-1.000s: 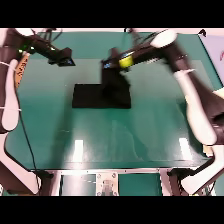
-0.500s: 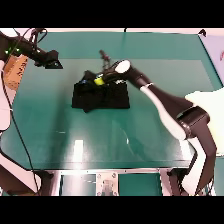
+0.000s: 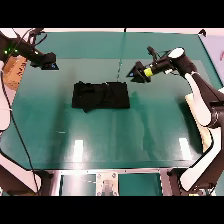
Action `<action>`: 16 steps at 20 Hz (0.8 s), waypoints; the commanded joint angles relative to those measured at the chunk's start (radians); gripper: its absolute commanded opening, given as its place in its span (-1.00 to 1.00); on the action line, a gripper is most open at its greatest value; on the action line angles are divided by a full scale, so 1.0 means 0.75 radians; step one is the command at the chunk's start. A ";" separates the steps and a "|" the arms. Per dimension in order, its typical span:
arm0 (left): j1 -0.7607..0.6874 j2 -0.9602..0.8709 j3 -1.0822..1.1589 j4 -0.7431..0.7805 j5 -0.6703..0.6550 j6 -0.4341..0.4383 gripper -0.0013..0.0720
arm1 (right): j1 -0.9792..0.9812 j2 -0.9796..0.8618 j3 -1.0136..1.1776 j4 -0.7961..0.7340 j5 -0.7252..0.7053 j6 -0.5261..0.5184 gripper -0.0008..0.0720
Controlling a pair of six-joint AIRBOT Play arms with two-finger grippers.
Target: Fold the shirts.
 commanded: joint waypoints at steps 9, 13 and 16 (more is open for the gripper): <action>0.001 0.001 -0.001 0.012 0.000 0.002 -0.90 | 0.184 -0.072 -0.331 0.092 -0.310 -0.114 0.36; 0.001 0.001 -0.001 0.054 -0.001 0.001 -0.90 | 0.220 -0.067 -0.178 0.245 -0.266 -0.170 -0.93; 0.001 0.001 -0.001 0.109 0.000 0.001 -0.90 | 0.169 -0.014 0.058 0.241 -0.155 -0.132 -0.93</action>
